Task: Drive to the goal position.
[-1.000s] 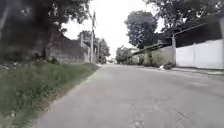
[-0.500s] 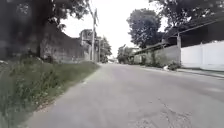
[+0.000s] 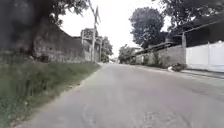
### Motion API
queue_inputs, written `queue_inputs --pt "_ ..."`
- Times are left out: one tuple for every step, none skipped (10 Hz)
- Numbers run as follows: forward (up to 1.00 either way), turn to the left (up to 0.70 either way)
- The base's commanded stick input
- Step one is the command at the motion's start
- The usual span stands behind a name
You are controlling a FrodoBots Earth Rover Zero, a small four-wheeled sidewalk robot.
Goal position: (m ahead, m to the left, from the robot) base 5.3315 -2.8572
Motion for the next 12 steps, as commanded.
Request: queue_inputs --pt "1.0 -0.02" --pt "1.0 -0.02" --pt "1.0 -0.02" --pt "1.0 -0.03" --pt "1.0 -0.03" --pt "1.0 -0.11" --pt "1.0 -0.28" --pt "1.0 -0.4" --pt "1.0 -0.29" --pt "1.0 -0.09" --pt "1.0 0.0" --pt "1.0 -0.02"
